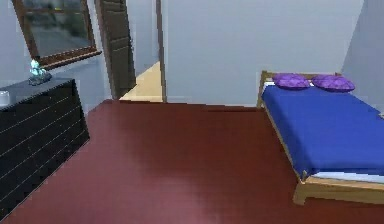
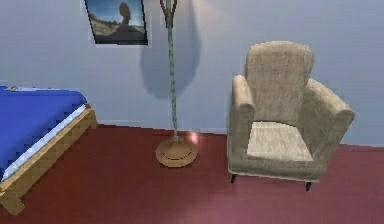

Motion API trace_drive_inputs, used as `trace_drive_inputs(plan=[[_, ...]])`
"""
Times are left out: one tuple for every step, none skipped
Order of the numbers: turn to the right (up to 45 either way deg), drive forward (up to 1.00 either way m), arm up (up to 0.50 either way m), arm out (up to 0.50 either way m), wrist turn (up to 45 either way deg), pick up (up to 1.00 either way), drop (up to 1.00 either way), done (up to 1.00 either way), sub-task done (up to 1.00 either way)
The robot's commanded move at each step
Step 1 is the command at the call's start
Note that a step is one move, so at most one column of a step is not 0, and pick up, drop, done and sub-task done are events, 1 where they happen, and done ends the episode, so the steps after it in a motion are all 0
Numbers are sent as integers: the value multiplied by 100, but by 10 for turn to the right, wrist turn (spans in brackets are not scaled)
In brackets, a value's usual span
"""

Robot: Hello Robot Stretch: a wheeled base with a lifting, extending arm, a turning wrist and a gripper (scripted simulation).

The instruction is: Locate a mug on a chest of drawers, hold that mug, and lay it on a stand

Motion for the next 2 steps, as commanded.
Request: trace_drive_inputs(plan=[[450, 0, 0, 0, 0, 0, 0, 0, 0], [450, 0, 0, 0, 0, 0, 0, 0, 0]])
